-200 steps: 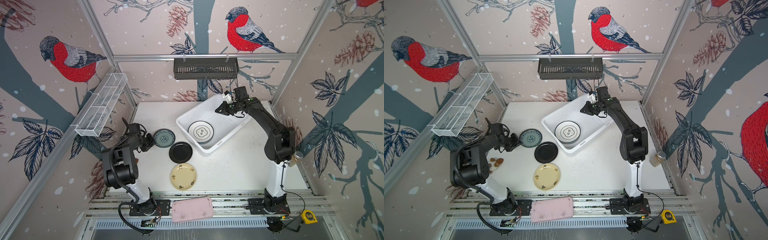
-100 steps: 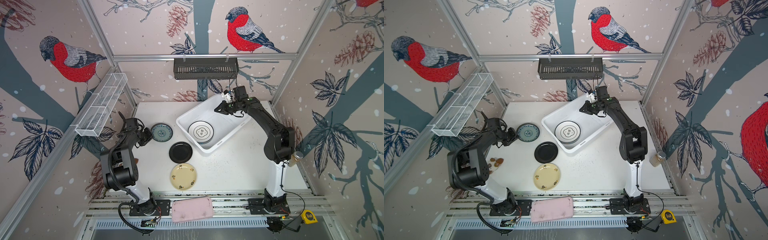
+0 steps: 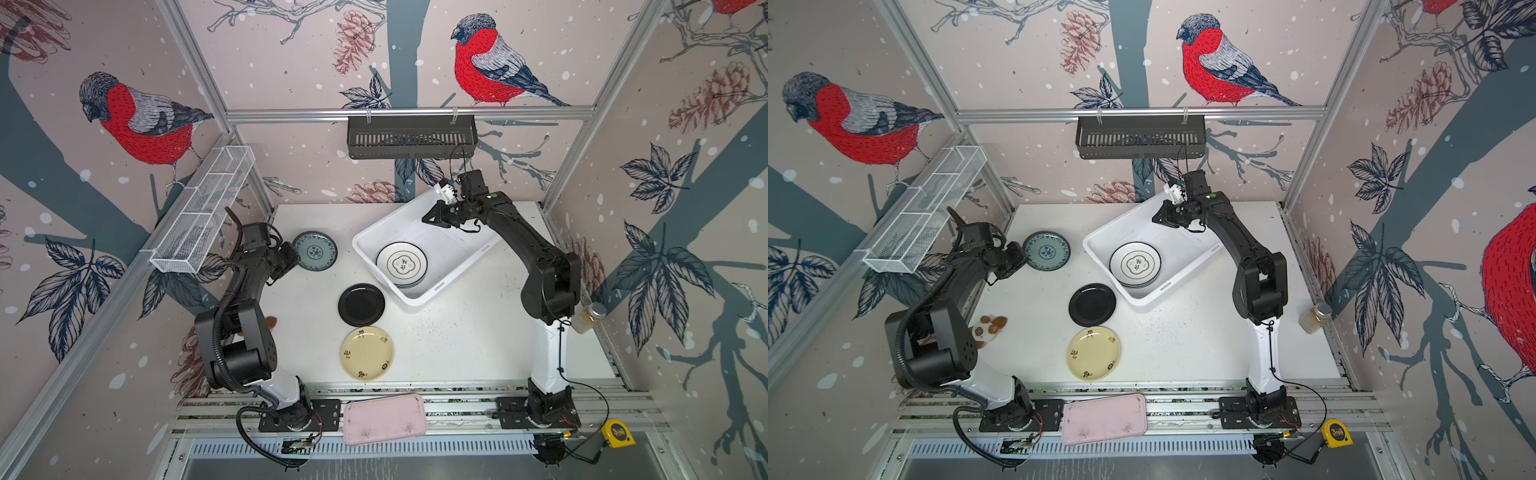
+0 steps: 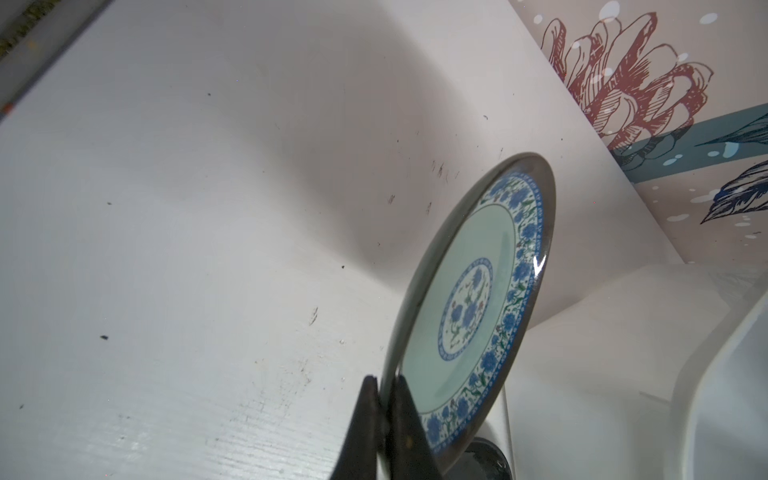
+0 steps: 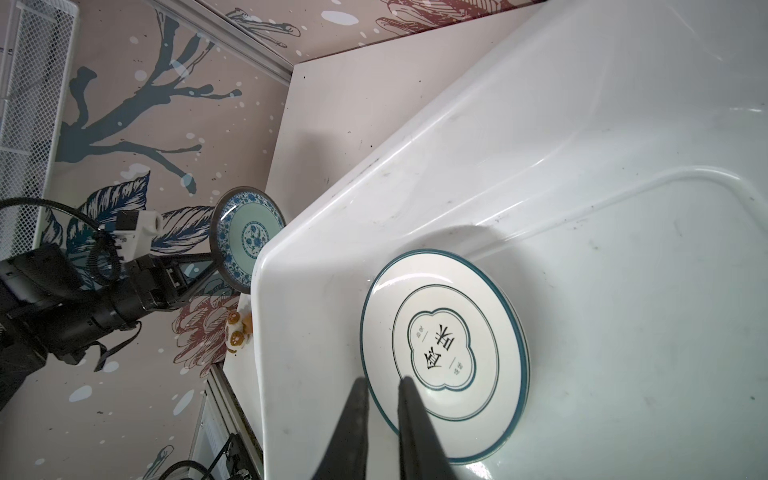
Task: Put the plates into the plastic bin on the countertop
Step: 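Lift the blue-floral plate upright off the table with the left gripper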
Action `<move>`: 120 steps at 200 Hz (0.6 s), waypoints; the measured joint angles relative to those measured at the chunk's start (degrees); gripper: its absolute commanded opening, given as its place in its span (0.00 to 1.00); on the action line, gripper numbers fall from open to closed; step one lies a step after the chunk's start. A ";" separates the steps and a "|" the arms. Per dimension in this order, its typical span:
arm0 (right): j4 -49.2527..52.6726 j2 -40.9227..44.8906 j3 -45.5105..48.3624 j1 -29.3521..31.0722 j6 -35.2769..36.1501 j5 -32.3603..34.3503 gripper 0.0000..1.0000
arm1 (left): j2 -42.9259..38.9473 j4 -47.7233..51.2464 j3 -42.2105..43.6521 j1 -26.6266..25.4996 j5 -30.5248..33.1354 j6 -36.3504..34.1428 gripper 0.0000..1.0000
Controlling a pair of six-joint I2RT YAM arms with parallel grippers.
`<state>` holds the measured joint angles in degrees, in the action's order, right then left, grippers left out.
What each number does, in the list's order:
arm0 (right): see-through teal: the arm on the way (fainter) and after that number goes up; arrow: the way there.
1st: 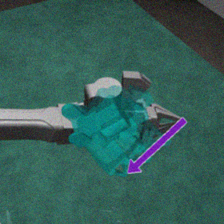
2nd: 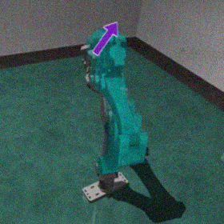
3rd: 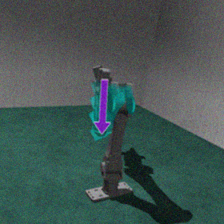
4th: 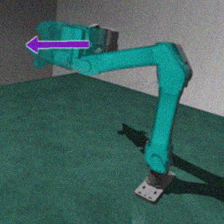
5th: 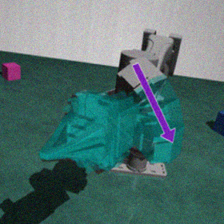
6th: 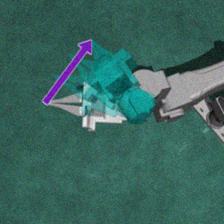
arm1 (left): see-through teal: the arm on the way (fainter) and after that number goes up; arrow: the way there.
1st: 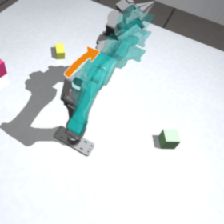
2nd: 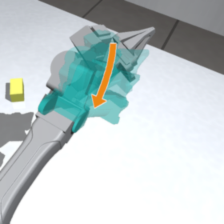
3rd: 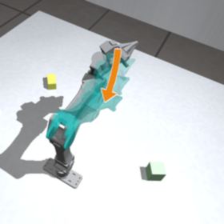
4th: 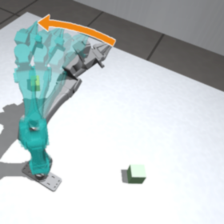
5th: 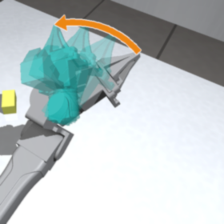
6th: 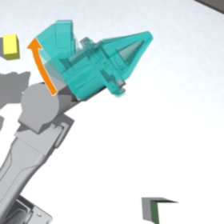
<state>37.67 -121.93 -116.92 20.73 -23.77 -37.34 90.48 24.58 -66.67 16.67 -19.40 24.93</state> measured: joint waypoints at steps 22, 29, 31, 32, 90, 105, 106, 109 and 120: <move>1.18 -0.48 -0.57 0.90 1.33 1.11 0.17 | -0.63 0.50 -1.86 0.00 0.09 -0.92 0.00; 1.55 -0.52 -0.57 1.01 1.49 1.60 0.17 | -0.85 0.55 -2.34 0.00 0.09 -0.92 0.00; 1.66 -0.55 -0.59 1.07 1.53 1.70 0.17 | -0.90 0.57 -2.49 0.00 0.09 -0.92 0.00; 1.68 -0.55 -0.59 1.09 1.53 1.75 0.17 | -0.96 0.57 -2.58 0.00 0.09 -0.94 0.00; 2.97 -0.94 -0.96 1.60 2.89 3.28 0.17 | -2.73 0.50 -5.38 0.00 -2.89 -2.40 0.00; 2.99 -0.94 -1.16 1.60 2.97 3.28 0.17 | -3.08 0.50 -5.92 0.00 -3.50 -2.45 0.00; 2.99 -0.94 -1.16 1.60 2.97 3.28 0.17 | -3.08 0.50 -5.97 0.00 -3.50 -2.47 0.00; 2.99 -0.94 -1.16 1.60 2.97 3.28 0.17 | -3.15 0.52 -6.12 0.00 -3.56 -2.47 0.00; 2.99 -0.94 -1.22 1.57 2.97 3.28 0.17 | -3.32 0.50 -6.69 0.00 -3.98 -2.86 0.00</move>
<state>40.66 -122.87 -118.15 22.31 -20.80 -34.06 87.15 25.08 -73.36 16.67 -23.38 22.06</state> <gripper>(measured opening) 0.169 0.079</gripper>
